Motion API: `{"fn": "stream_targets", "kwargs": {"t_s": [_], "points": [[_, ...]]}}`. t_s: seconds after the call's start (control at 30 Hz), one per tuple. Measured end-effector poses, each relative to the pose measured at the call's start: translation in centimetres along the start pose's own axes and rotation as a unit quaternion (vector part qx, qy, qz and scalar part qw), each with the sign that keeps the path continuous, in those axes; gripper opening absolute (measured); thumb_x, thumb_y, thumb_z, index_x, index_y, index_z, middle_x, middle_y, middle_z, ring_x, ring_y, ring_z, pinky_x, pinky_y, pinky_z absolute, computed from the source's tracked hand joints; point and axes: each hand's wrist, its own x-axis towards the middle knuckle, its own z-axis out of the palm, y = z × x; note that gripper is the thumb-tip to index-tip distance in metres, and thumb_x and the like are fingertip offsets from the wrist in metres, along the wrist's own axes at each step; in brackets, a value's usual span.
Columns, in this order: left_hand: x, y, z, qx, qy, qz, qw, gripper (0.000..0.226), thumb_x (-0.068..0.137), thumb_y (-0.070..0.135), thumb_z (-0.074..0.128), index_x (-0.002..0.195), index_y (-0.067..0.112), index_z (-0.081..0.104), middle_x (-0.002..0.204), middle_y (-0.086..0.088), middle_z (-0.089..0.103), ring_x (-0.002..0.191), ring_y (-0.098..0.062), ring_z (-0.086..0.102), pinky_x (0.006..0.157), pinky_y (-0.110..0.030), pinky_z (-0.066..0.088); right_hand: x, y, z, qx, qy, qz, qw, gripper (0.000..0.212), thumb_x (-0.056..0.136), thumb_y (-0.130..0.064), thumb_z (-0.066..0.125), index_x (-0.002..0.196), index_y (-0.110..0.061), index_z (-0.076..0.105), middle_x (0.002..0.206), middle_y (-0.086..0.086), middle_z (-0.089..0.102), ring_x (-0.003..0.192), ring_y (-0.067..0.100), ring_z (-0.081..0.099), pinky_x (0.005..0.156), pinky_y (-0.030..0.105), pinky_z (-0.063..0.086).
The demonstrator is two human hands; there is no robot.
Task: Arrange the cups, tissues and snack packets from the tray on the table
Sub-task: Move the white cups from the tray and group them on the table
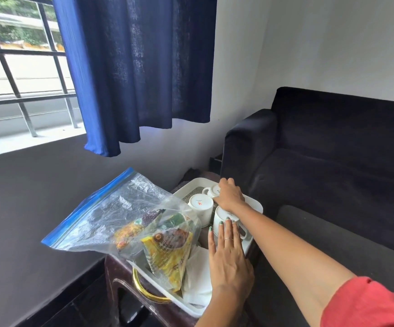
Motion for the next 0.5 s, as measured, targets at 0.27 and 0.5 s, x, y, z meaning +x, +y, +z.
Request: {"fn": "stream_targets", "kwargs": {"t_s": [0.27,0.5], "points": [[0.2,0.0,0.1,-0.002,-0.004,0.000,1.000,0.078,0.096,0.034,0.032,0.149,0.009,-0.019,0.158,-0.006,-0.024,0.146,-0.021,-0.022,0.115,-0.045,-0.018,0.5,-0.1,0.2,0.045,-0.012,0.047,0.998,0.062,0.085,-0.022,0.068,0.133,-0.005,0.035,0.138,0.013,0.033,0.126,0.034,0.042,0.097,0.040,0.041],[0.2,0.0,0.2,-0.002,-0.015,-0.002,1.000,0.076,0.097,0.034,0.031,0.149,0.009,-0.019,0.157,-0.007,-0.024,0.145,-0.023,-0.023,0.114,-0.044,-0.018,1.1,0.9,0.6,0.137,-0.031,0.077,0.987,0.075,0.075,-0.023,0.076,0.132,0.000,0.032,0.133,0.016,0.050,0.123,0.032,0.049,0.095,0.032,0.042]]}}
